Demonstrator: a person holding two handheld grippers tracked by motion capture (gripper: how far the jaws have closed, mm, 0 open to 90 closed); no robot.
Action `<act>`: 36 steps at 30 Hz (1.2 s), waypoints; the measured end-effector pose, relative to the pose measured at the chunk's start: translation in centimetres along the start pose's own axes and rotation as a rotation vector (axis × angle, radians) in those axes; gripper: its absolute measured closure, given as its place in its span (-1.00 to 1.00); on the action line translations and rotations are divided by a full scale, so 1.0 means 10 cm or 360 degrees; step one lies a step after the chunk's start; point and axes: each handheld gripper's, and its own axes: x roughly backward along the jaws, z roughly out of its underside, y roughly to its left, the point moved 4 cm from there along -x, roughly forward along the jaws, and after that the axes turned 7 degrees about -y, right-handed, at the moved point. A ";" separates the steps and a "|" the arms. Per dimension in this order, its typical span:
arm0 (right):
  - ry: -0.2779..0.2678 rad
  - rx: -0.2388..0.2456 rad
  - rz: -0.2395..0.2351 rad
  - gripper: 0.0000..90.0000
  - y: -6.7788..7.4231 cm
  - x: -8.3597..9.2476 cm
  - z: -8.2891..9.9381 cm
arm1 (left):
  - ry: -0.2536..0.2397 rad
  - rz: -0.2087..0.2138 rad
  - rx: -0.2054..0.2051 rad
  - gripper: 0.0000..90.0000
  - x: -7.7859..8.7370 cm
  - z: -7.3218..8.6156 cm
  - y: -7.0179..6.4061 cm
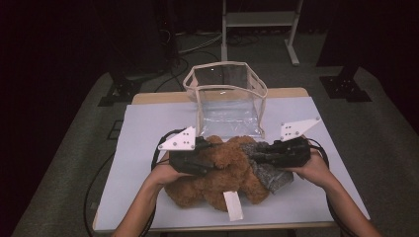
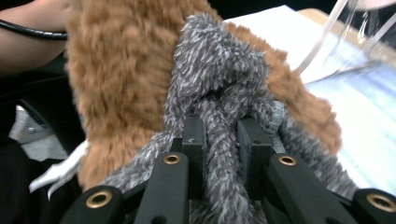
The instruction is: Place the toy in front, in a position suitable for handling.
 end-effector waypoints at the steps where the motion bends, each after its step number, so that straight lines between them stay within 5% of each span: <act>1: -0.0036 0.0016 0.0014 0.67 0.01 0.00 -0.08 | -0.0020 0.0009 0.0013 0.11 0.01 -0.01 0.00; 7: -0.0062 -0.0001 -0.0010 0.67 0.00 0.02 -0.08 | -0.0052 -0.0019 0.0025 0.10 0.09 -0.07 0.05; 12: -0.0009 -0.0032 0.0009 0.66 -0.03 0.05 0.10 | 0.0042 -0.0009 0.0012 0.09 0.04 -0.05 0.04; 18: -0.0013 -0.0114 0.0112 0.66 -0.10 0.39 0.31 | 0.0268 0.0039 0.0008 0.08 -0.29 0.14 0.08; 21: 0.0005 -0.0159 0.0167 0.66 -0.16 0.52 0.44 | 0.0398 0.0070 0.0000 0.06 -0.62 0.24 0.10; 26: 0.0077 -0.0205 0.0245 0.66 -0.23 0.61 0.66 | 0.0514 0.0042 -0.0029 -0.10 -0.77 0.23 0.13; 36: 0.0282 -0.0395 0.0439 0.46 -0.47 0.76 1.28 | 0.0489 0.0021 -0.0002 -0.57 -0.53 0.17 0.10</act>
